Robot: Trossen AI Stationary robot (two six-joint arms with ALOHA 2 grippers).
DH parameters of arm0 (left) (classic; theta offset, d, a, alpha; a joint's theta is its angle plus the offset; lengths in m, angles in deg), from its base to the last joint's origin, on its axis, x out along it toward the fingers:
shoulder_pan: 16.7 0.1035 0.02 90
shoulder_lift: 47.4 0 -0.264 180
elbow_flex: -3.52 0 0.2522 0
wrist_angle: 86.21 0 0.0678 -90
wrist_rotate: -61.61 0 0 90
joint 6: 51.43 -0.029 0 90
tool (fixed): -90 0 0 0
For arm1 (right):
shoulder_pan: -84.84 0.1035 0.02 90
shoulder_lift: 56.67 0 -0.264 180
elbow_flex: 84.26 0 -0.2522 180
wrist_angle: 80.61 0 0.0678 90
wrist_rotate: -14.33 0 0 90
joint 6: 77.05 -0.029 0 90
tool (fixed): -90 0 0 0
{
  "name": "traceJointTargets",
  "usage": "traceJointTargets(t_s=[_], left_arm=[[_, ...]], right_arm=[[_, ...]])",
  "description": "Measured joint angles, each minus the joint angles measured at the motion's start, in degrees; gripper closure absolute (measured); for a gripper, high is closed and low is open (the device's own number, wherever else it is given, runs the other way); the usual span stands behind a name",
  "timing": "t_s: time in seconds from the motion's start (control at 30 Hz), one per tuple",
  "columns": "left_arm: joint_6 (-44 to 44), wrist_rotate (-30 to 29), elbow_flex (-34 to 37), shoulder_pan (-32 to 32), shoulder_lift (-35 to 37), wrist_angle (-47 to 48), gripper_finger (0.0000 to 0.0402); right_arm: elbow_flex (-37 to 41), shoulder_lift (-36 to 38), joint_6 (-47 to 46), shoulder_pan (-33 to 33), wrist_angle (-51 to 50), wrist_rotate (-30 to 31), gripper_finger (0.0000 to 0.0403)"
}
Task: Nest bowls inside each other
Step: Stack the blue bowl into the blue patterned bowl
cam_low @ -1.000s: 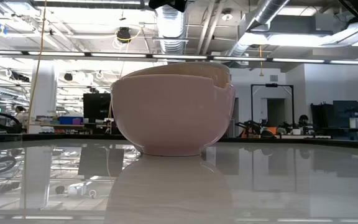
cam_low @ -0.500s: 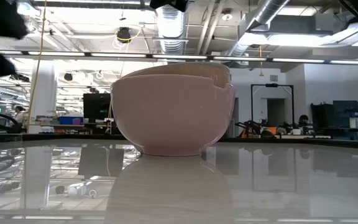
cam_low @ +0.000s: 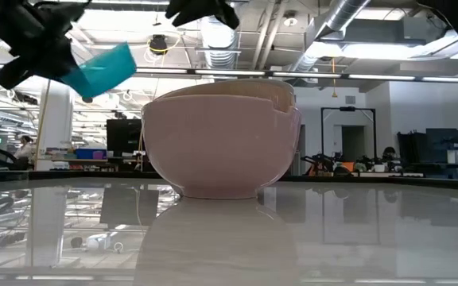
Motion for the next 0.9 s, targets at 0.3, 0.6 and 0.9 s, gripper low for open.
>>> traceJointTargets(t_s=[0.3, 0.6, 0.9], left_arm=[[-1.82, -0.34, 0.0, 10.14, -5.99, -7.78, 0.0402], [-8.49, 5.27, 0.0, 15.26, -10.67, -14.36, 0.0401], [-9.63, 6.44, 0.0, 15.94, -10.8, -14.81, 0.0402]], right_arm=[[-0.15, -1.2, -7.59, -4.56, 10.51, 3.73, 0.0286], [0.0, -6.96, -4.7, -4.32, 10.73, 1.72, 0.02], [-0.13, -9.38, -5.31, -3.54, 5.94, 8.6, 0.0156]])
